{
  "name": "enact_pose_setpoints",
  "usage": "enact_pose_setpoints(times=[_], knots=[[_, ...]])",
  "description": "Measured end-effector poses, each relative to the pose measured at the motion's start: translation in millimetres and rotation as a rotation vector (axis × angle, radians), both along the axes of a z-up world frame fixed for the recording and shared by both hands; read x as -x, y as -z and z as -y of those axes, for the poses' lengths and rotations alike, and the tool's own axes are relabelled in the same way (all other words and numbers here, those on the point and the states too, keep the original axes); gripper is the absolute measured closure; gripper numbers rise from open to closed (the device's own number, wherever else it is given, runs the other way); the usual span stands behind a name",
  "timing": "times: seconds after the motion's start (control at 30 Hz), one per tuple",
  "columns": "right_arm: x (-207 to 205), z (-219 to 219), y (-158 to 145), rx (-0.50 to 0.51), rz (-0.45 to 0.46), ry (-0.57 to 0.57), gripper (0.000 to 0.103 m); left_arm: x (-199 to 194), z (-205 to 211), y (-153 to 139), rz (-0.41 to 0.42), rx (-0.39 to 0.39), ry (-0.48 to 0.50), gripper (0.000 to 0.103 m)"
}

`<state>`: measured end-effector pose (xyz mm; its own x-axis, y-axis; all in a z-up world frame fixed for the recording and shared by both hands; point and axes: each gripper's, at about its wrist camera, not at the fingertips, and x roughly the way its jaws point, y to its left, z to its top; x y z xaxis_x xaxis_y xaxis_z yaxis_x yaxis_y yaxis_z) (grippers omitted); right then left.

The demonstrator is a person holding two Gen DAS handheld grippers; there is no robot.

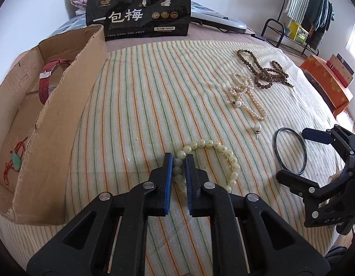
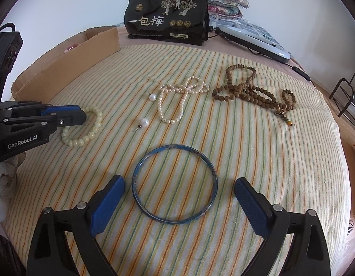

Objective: Organize jewelry
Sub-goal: 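Reach the left tool to the white bead bracelet while the right tool approaches the blue bangle, then close the left gripper on the bead bracelet while the right gripper grasps the blue bangle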

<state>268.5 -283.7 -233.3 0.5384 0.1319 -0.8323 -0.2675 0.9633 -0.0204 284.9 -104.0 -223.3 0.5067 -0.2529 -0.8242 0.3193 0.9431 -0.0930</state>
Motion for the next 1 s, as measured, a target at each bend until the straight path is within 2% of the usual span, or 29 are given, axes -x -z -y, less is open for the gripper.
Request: enact_pose_setpoints(times=[0.03, 0.1, 0.17, 0.43, 0.8, 1.0], knots=[[0, 0, 0, -0.005, -0.001, -0.004, 0.013, 1, 1, 0, 0.004, -0.005, 0.001, 0.096], [2, -1, -2, -0.015, -0.001, -0.012, 0.024, 2, 3, -1, 0.007, -0.007, 0.005, 0.097], [2, -2, -3, -0.020, -0.001, -0.015, 0.028, 3, 3, -2, 0.007, -0.002, 0.008, 0.098], [5, -3, -8, -0.011, 0.009, -0.011, 0.029, 10, 5, -11, 0.023, 0.006, 0.026, 0.098], [14, -4, -29, -0.007, 0.058, -0.003, 0.029, 26, 2, -40, 0.090, 0.020, 0.036, 0.098], [18, -3, -38, -0.006, 0.076, -0.003, 0.029, 32, 1, -44, 0.108, -0.001, 0.047, 0.098]])
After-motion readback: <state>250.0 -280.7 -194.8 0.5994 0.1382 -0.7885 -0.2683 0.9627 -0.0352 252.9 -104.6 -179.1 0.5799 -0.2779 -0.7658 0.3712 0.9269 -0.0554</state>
